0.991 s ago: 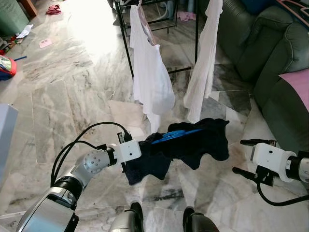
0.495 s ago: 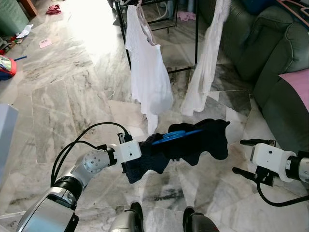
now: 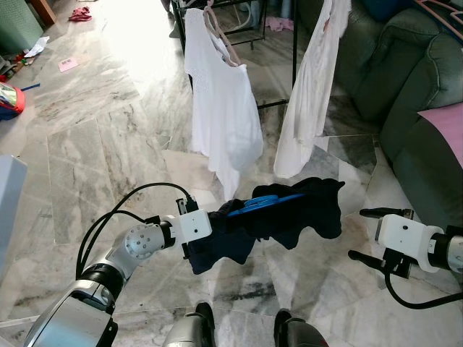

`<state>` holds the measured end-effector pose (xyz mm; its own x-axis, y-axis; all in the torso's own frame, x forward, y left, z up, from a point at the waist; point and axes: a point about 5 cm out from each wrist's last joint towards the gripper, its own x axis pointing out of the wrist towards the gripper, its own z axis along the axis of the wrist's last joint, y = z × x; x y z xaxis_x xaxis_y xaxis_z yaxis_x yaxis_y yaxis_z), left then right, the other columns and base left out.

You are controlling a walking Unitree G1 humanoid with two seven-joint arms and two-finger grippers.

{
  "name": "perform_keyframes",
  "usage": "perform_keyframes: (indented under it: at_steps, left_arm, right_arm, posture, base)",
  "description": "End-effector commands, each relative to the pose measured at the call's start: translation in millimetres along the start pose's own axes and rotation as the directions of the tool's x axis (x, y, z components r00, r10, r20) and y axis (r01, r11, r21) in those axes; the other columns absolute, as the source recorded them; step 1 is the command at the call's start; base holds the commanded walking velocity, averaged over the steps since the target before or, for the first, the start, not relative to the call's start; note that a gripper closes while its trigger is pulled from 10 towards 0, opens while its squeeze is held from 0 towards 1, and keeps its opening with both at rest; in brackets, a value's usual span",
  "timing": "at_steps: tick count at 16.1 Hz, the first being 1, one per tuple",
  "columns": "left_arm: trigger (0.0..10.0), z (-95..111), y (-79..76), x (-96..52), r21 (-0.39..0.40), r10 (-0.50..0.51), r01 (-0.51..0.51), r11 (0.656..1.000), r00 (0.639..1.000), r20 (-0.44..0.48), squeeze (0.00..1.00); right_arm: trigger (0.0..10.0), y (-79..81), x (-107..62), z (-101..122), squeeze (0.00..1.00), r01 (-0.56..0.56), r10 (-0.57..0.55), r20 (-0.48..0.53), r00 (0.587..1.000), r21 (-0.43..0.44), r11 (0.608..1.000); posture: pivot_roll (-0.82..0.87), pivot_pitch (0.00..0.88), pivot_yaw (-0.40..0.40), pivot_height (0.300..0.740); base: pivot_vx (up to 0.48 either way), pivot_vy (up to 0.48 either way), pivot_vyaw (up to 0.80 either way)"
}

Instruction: Hang hanger

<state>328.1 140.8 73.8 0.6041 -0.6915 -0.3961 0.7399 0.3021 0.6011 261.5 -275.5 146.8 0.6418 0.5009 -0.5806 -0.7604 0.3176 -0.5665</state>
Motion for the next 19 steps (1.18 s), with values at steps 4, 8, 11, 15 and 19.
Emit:
perform_keyframes:
  at_steps: [4, 8, 11, 15, 19]
  left_arm:
    - [0.0, 10.7, 4.5, 2.0, -0.013, 0.025, -0.024, 1.0, 0.996, 0.083, 0.0]
    - [1.4, 9.8, 31.5, -0.4, -0.209, 0.348, -0.331, 0.92, 0.936, 0.05, 0.0]
    - [0.8, 8.1, 32.2, -1.9, -0.216, 0.35, -0.334, 0.918, 0.936, 0.044, 0.0]
    - [2.8, 0.1, 34.3, -9.0, -0.187, 0.273, -0.266, 0.946, 0.962, 0.009, 0.0]
    - [0.0, -8.0, 26.0, -14.8, -0.145, 0.134, -0.134, 0.98, 0.991, -0.013, 0.0]
  right_arm:
    - [10.0, -8.6, 15.5, 10.7, 0.0, 0.141, -0.141, 0.09, 0.986, 0.003, 0.99]
    - [10.0, -12.0, 70.7, 47.5, 0.0, 0.467, -0.52, 0.227, 0.824, 0.247, 0.849]
    - [10.0, -10.2, 74.8, 48.1, 0.0, 0.479, -0.529, 0.23, 0.817, 0.24, 0.844]
    - [10.0, -11.9, 62.5, 48.6, 0.0, 0.426, -0.447, 0.274, 0.851, 0.136, 0.894]
    - [10.0, -11.9, 40.6, 24.1, 0.0, 0.316, -0.296, 0.193, 0.936, -0.083, 0.945]
  posture:
    - [-0.01, 0.259, 0.088, 0.74]
    - [-0.01, 0.231, 0.066, 0.74]
    - [-0.01, 0.233, 0.065, 0.74]
    - [-0.02, 0.243, 0.061, 0.74]
    - [-0.03, 0.248, 0.058, 0.74]
  base:
    - [0.0, 0.0, 0.0]
    - [0.0, 0.0, 0.0]
    - [0.0, 0.0, 0.0]
    - [0.0, 0.0, 0.0]
    - [0.0, 0.0, 0.0]
